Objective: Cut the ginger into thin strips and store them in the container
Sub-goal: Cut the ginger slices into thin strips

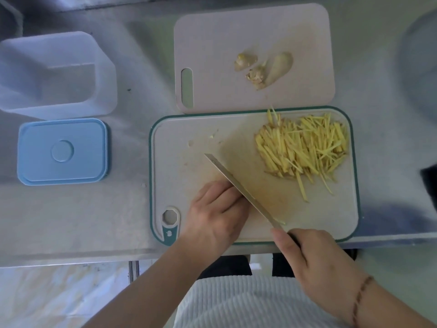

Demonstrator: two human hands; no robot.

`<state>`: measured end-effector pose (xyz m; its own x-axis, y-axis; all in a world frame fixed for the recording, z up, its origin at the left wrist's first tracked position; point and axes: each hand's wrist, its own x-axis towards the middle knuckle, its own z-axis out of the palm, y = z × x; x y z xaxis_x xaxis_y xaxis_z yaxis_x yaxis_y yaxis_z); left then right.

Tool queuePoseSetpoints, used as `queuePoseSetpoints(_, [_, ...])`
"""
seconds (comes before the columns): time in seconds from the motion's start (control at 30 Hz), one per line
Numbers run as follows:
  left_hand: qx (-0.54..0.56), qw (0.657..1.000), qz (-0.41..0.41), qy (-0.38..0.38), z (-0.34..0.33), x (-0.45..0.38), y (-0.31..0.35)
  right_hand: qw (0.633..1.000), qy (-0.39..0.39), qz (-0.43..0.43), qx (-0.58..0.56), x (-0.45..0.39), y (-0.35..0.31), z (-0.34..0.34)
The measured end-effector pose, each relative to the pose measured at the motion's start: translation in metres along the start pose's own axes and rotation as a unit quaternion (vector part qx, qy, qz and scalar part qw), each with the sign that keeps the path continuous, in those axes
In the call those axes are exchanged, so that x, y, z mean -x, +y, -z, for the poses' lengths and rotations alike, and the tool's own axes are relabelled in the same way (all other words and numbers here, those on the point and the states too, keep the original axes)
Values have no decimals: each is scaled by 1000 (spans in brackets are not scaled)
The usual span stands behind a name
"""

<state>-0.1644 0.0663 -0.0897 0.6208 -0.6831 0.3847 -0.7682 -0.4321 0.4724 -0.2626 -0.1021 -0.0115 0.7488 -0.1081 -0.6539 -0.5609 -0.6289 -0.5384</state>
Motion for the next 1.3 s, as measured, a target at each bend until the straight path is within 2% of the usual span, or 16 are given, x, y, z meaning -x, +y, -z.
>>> queuePoseSetpoints(0.2, [-5, 1000, -6, 8, 1, -1, -2, 999, 22, 21, -21, -12, -13, 1])
queuePoseSetpoints(0.33, [0, 1000, 1, 4, 1, 2, -2, 1000, 12, -1, -21, 7, -2, -2])
queuePoseSetpoints(0.53, [12, 1000, 12, 5, -1, 2, -2, 999, 12, 20, -30, -22, -21, -1])
queuePoseSetpoints(0.73, [9, 1000, 14, 5, 2, 3, -3, 1000, 6, -11, -26, 8, -6, -5])
queuePoseSetpoints(0.87, [12, 1000, 18, -2, 3, 1, -1, 999, -3, 6, -32, -17, -22, -3])
queuePoseSetpoints(1.13, [3, 1000, -2, -30, 9, 2, -5, 999, 8, -14, -47, 7, -11, -7])
queuePoseSetpoints(1.3, [-16, 999, -23, -38, 12, -4, -5, 999, 10, 14, -47, -23, -28, -3])
